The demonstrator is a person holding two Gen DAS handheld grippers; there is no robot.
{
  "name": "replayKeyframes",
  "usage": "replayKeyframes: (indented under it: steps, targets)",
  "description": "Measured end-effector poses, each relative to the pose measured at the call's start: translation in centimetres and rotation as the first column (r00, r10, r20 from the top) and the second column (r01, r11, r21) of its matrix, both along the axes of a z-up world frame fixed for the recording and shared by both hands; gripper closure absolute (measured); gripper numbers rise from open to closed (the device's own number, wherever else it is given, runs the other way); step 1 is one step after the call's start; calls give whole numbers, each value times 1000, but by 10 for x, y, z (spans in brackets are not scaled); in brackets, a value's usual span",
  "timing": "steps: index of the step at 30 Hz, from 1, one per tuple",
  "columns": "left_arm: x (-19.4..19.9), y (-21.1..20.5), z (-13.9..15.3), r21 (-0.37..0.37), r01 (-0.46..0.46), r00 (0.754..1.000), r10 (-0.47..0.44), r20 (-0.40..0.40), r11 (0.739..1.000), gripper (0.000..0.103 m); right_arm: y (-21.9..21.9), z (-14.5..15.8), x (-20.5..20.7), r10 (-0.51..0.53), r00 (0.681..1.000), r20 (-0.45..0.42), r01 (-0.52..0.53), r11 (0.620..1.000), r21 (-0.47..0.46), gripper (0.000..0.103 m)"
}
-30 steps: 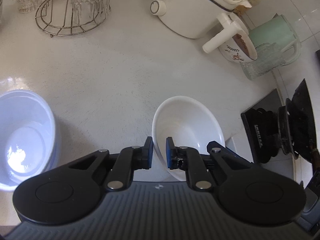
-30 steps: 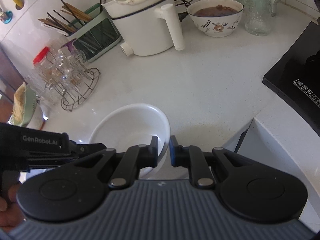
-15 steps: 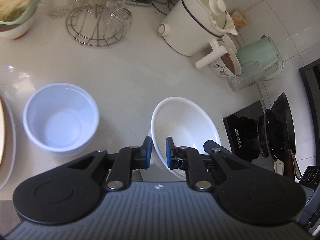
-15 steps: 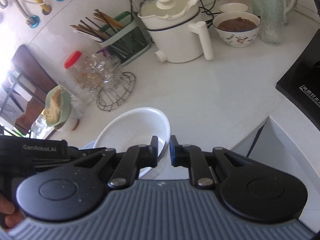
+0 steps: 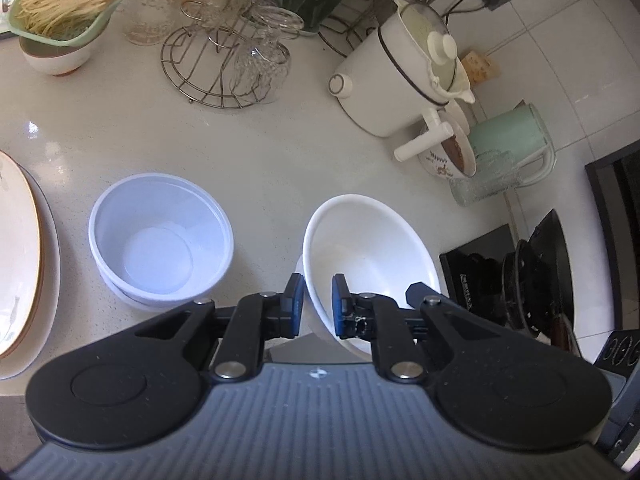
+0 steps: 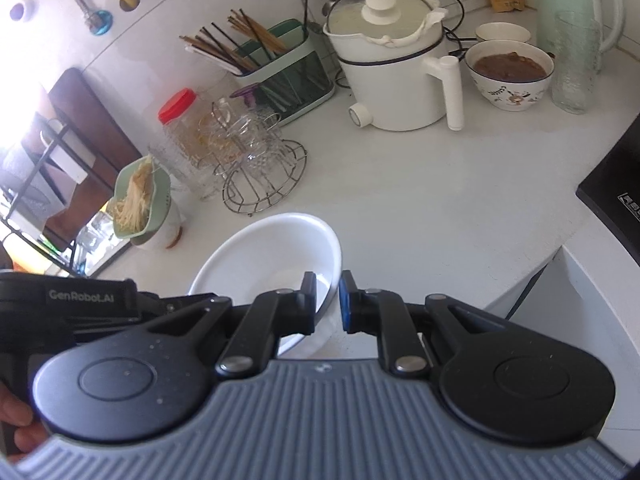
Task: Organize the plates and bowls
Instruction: 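Lift the ceramic bowl with the left gripper and carry it over the plastic bowls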
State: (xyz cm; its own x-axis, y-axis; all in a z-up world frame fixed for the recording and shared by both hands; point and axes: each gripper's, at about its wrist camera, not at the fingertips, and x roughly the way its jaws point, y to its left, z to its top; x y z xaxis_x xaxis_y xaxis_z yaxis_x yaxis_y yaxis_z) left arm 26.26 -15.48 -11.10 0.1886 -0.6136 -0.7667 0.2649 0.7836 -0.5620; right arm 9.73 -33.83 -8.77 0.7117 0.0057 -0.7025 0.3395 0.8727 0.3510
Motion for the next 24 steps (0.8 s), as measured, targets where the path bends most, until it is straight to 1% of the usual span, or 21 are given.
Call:
replayKeyframes:
  steps: [4, 7, 13, 15, 18, 20, 22, 24]
  targets:
    - [5, 10, 1, -6, -18, 1000, 18, 5, 1000, 87, 6, -2, 7, 17, 1000, -14, -17, 1000, -1, 89]
    - [10, 17, -1, -9, -27, 1000, 27, -9, 1000, 87, 13, -2, 12, 31, 999, -19, -31, 999, -5, 89]
    - [20, 32, -6, 5, -42, 999, 42, -19, 999, 87, 23, -6, 29, 61, 997, -38, -61, 998, 16, 89]
    - [23, 38, -8, 7, -63, 998, 63, -21, 998, 86, 24, -10, 36, 70, 996, -58, -68, 997, 42, 88]
    - [27, 48, -12, -7, -88, 996, 88, -31, 996, 86, 31, -10, 45, 100, 992, -78, -98, 995, 31, 88]
    - [33, 56, -16, -27, -103, 994, 101, -52, 994, 86, 35, -8, 50, 118, 990, -82, -116, 993, 26, 88]
    - [39, 65, -20, -49, -128, 989, 124, -84, 991, 86, 35, -7, 56, 130, 989, -77, -126, 991, 50, 88]
    - [44, 73, -23, -70, -150, 985, 142, -100, 986, 86, 38, -6, 63, 140, 987, -78, -136, 989, 60, 88]
